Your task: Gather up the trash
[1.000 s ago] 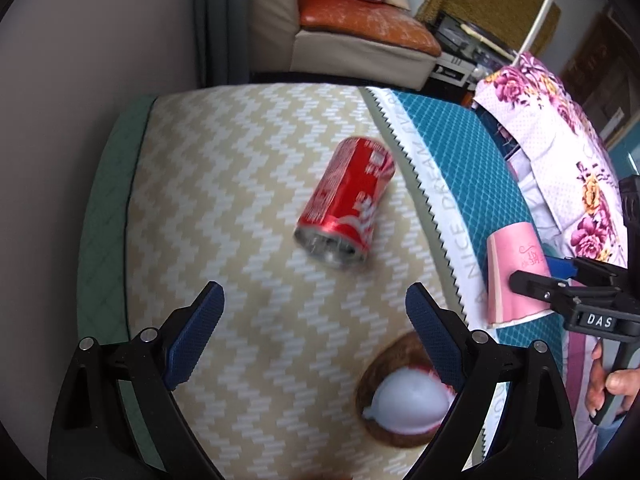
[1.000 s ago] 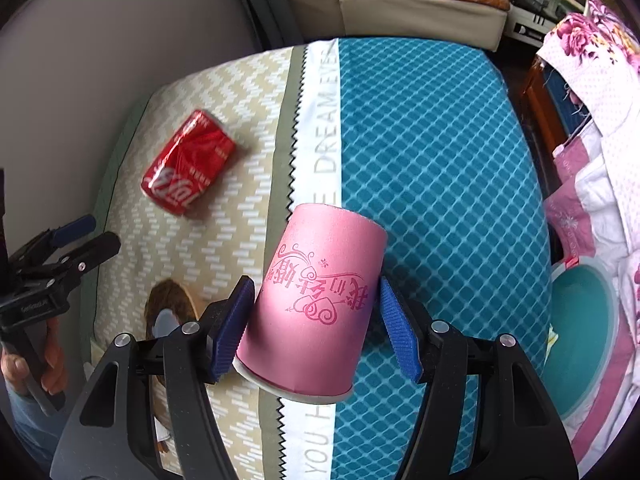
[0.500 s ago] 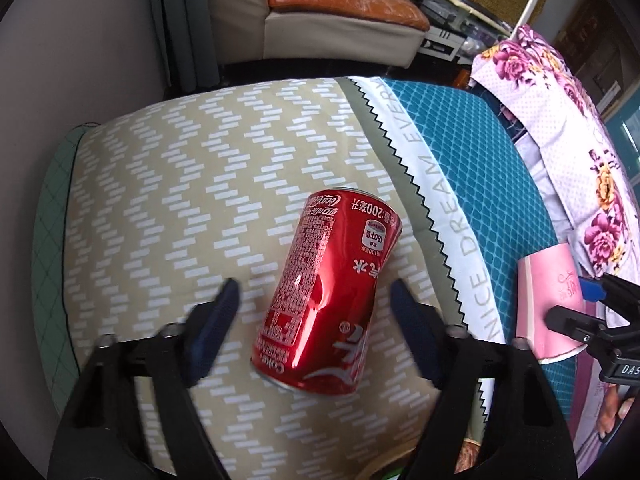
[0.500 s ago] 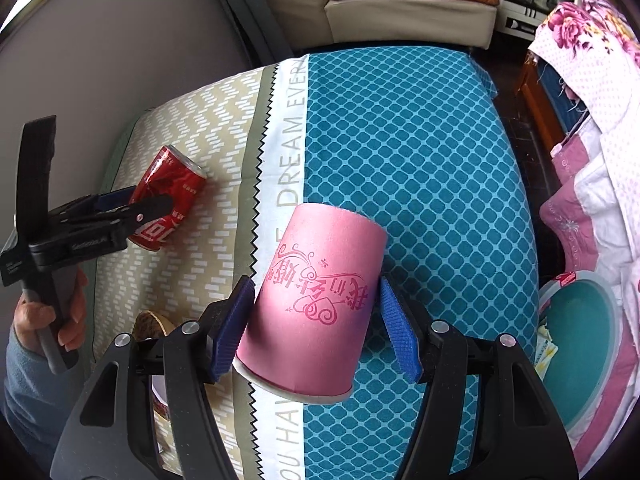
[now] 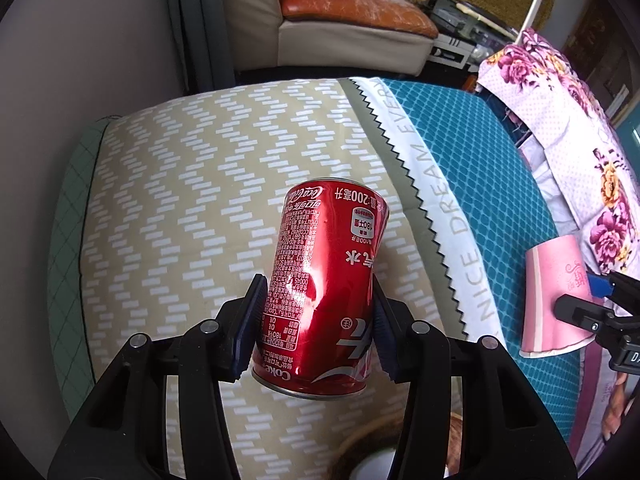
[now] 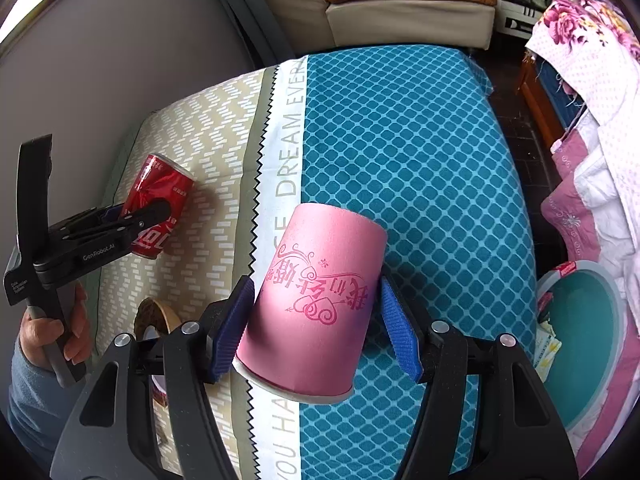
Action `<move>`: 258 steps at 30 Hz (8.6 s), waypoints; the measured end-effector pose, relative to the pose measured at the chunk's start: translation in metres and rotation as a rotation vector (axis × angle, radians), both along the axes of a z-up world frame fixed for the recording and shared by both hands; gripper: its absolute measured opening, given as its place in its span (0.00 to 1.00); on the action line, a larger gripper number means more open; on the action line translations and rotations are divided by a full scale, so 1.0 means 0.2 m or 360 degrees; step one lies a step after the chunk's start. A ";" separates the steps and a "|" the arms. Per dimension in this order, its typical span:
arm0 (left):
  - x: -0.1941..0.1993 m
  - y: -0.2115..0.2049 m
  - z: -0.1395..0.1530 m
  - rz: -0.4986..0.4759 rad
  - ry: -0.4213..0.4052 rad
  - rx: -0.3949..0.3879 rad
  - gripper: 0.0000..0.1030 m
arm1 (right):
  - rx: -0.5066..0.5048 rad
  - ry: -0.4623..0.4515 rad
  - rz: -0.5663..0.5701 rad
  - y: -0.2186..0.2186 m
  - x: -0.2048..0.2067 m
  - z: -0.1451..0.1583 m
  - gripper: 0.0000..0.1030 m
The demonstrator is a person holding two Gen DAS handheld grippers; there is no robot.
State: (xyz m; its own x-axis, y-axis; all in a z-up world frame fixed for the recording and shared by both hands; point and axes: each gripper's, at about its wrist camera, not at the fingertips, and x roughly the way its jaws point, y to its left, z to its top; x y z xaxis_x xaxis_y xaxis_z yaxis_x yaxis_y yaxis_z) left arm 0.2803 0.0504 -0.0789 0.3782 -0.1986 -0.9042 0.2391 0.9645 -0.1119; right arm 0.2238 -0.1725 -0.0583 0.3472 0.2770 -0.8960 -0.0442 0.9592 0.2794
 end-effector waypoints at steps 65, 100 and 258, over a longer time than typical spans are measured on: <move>-0.78 -1.82 -0.04 -0.0740 0.0183 -0.0018 0.50 | 0.0187 -0.0163 -0.0827 -1.54 -0.95 -0.02 0.60; -0.85 -1.55 0.06 -0.0659 0.0054 -0.0102 0.89 | 0.0161 -0.0030 -0.0824 -1.40 -0.87 -0.06 0.74; -1.27 -0.19 -0.06 -0.0114 0.0074 -0.0020 0.63 | 0.0258 -0.0133 0.0020 -0.17 -0.95 0.15 0.05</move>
State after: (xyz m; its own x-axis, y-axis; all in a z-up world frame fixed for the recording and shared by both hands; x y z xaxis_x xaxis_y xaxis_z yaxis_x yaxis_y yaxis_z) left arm 0.0268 0.0129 -0.0905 0.3200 -0.2350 -0.9178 0.3014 0.9437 -0.1365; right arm 0.0343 -0.2074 -0.0279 0.4144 0.4199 -0.8074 -0.0853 0.9012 0.4249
